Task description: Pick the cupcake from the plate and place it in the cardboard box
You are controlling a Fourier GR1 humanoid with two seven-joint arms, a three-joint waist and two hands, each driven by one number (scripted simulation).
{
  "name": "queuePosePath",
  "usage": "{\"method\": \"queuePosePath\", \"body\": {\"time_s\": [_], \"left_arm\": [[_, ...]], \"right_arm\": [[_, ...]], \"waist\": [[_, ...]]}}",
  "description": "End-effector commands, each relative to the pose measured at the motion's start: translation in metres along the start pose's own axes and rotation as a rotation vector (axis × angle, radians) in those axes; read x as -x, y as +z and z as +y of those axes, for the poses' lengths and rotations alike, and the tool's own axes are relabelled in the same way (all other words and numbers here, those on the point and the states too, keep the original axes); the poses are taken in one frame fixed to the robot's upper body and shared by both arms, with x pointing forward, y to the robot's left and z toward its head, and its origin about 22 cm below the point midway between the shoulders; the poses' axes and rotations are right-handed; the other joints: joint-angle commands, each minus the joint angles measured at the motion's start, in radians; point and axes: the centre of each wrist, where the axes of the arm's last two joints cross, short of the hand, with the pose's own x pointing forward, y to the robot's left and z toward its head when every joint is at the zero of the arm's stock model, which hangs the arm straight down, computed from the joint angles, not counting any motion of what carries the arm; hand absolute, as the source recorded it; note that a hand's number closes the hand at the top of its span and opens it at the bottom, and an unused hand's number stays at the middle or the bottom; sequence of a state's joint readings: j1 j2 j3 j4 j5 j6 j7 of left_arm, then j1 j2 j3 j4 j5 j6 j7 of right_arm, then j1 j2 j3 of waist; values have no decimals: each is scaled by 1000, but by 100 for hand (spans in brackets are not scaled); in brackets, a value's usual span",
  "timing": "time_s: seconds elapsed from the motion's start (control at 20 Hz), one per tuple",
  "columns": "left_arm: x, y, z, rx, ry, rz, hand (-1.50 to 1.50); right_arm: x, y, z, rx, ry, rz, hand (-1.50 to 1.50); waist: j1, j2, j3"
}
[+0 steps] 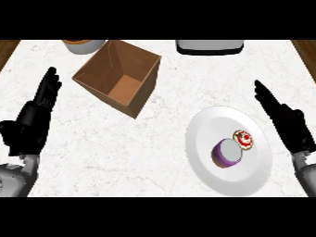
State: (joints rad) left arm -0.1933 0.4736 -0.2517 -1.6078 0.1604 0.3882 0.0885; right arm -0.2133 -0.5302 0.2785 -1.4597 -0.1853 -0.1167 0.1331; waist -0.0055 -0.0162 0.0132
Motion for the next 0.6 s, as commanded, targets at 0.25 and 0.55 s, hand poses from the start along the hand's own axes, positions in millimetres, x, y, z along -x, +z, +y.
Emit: {"method": "queuePosePath", "body": {"time_s": [0.25,0.55], "left_arm": [[-5,-5,14,191,-157,-130,0],[20,-2,29,304,-86,-139,0]], "right_arm": [[-117,23,-110,406,-16,-508,-150],[-37,79,-131,366,307,-330,-150]], "waist": [[-75,-4,-15],[-21,14,-13]]}}
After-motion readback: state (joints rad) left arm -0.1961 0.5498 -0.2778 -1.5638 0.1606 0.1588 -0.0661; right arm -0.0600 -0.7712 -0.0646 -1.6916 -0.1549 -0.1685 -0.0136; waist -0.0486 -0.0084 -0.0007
